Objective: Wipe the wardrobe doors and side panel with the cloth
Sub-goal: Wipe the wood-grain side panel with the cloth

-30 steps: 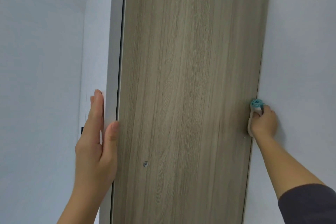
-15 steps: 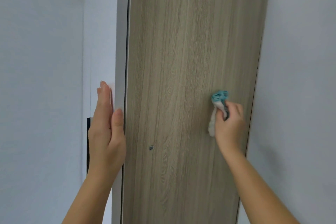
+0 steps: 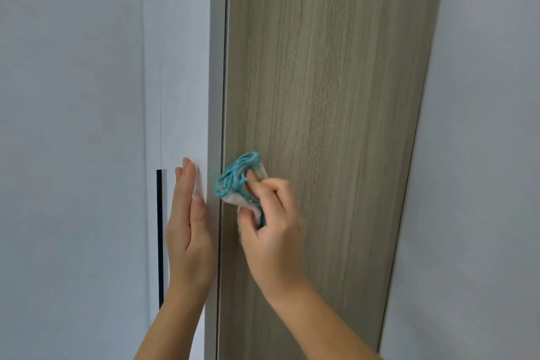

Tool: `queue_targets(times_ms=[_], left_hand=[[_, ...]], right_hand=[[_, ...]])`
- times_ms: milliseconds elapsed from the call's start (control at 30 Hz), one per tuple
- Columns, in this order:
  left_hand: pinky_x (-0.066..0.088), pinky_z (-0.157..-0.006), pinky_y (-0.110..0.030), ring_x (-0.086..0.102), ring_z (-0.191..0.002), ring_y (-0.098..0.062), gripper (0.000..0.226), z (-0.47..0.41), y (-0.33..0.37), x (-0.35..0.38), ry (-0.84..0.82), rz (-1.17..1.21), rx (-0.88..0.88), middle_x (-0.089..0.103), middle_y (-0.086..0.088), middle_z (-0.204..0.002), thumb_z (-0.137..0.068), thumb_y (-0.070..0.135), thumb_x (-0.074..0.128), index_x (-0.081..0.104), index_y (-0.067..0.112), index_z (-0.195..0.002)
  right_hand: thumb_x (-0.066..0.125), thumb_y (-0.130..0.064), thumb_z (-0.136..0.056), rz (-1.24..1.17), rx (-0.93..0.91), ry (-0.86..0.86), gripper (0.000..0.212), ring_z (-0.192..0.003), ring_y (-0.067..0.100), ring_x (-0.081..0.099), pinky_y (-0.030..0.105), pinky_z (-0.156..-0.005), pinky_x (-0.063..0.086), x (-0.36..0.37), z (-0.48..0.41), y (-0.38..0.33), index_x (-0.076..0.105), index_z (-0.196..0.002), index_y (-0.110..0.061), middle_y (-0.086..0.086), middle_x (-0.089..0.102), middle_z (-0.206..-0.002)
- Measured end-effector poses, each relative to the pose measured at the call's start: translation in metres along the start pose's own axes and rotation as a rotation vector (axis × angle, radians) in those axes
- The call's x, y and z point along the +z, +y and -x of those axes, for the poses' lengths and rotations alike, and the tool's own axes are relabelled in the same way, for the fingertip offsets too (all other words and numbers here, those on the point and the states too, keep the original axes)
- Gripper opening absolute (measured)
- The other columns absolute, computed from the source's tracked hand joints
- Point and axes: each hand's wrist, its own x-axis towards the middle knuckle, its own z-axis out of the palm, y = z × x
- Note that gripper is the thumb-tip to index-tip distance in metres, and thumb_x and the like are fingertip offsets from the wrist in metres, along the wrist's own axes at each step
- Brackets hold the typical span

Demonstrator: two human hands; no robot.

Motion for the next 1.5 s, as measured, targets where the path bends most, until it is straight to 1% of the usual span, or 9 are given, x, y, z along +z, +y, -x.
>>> queue_targets(times_ms=[233,333,600,800,933,1033,1233,1400,1500], left_hand=[[0.022,-0.115,-0.017,0.024,-0.141,0.005,0.045,0.024,-0.017,-0.007,0.044,-0.001,-0.099,0.031,0.020,-0.152,-0.099,0.023,0.032,0.034,0.034,-0.142],[0.019,-0.116,-0.017,0.022,-0.144,0.001,0.047,0.028,-0.017,-0.002,0.024,-0.027,-0.069,0.030,0.011,-0.155,-0.100,0.019,0.029,0.032,0.021,-0.147],[0.018,-0.112,-0.008,0.021,-0.143,0.004,0.052,0.030,-0.016,0.008,0.069,-0.178,-0.029,0.027,0.016,-0.154,-0.100,0.022,0.030,0.027,0.014,-0.151],[0.019,-0.111,-0.006,0.023,-0.141,0.006,0.052,0.032,-0.017,0.009,0.079,-0.217,-0.033,0.029,0.019,-0.153,-0.101,0.025,0.029,0.026,0.016,-0.152],[0.024,-0.112,-0.012,0.028,-0.141,0.001,0.053,0.032,-0.017,0.009,0.082,-0.250,-0.017,0.033,0.009,-0.155,-0.101,0.031,0.028,0.028,0.017,-0.151],[0.029,-0.111,-0.025,0.032,-0.141,-0.006,0.052,0.033,-0.020,0.008,0.086,-0.268,-0.019,0.034,0.010,-0.154,-0.101,0.035,0.028,0.028,0.024,-0.152],[0.030,-0.110,-0.036,0.034,-0.141,-0.009,0.053,0.032,-0.024,0.006,0.088,-0.259,-0.016,0.037,0.010,-0.153,-0.099,0.035,0.029,0.030,0.025,-0.151],[0.033,-0.112,-0.043,0.033,-0.141,-0.009,0.052,0.032,-0.021,0.007,0.081,-0.272,-0.033,0.035,0.012,-0.154,-0.100,0.032,0.028,0.028,0.025,-0.151],[0.031,-0.113,-0.035,0.032,-0.142,-0.007,0.052,0.033,-0.018,0.007,0.074,-0.288,-0.034,0.034,0.012,-0.154,-0.100,0.032,0.028,0.027,0.025,-0.152]], right_hand=[[0.062,-0.002,-0.082,0.034,-0.109,-0.050,0.039,-0.091,0.014,0.060,0.024,-0.077,0.052,0.004,0.020,-0.006,0.066,-0.120,-0.009,-0.005,0.052,-0.105],[0.061,-0.005,-0.084,0.056,-0.135,-0.039,0.035,-0.088,0.016,0.060,0.023,-0.075,0.052,-0.001,0.017,0.009,0.065,-0.119,-0.008,-0.004,0.049,-0.106],[0.050,-0.007,-0.083,0.164,0.107,0.115,0.025,-0.093,0.015,0.050,0.006,-0.089,0.034,-0.039,0.010,0.113,0.062,-0.102,0.005,0.013,0.050,-0.100],[0.045,-0.016,-0.089,0.256,0.262,0.160,0.028,-0.088,0.004,0.042,0.014,-0.071,0.033,-0.077,0.000,0.193,0.056,-0.102,0.006,0.022,0.050,-0.105],[0.051,-0.004,-0.092,0.462,0.415,0.142,0.026,-0.097,0.036,0.053,0.035,-0.072,0.040,-0.105,-0.018,0.253,0.050,-0.115,0.008,0.027,0.049,-0.114],[0.050,-0.008,-0.094,0.588,0.528,0.100,0.033,-0.103,0.043,0.052,0.045,-0.074,0.044,-0.127,-0.036,0.285,0.047,-0.124,0.006,0.028,0.048,-0.121],[0.051,-0.006,-0.093,0.686,0.648,0.029,0.036,-0.102,0.044,0.051,0.048,-0.077,0.044,-0.151,-0.056,0.320,0.044,-0.127,0.003,0.029,0.049,-0.117],[0.054,-0.009,-0.092,0.583,0.731,0.071,0.033,-0.104,0.041,0.055,0.048,-0.080,0.049,-0.152,-0.055,0.319,0.048,-0.122,0.002,0.025,0.055,-0.117],[0.059,-0.011,-0.089,0.475,0.782,0.085,0.030,-0.100,0.036,0.060,0.049,-0.081,0.052,-0.150,-0.046,0.307,0.050,-0.117,-0.004,0.018,0.060,-0.113]])
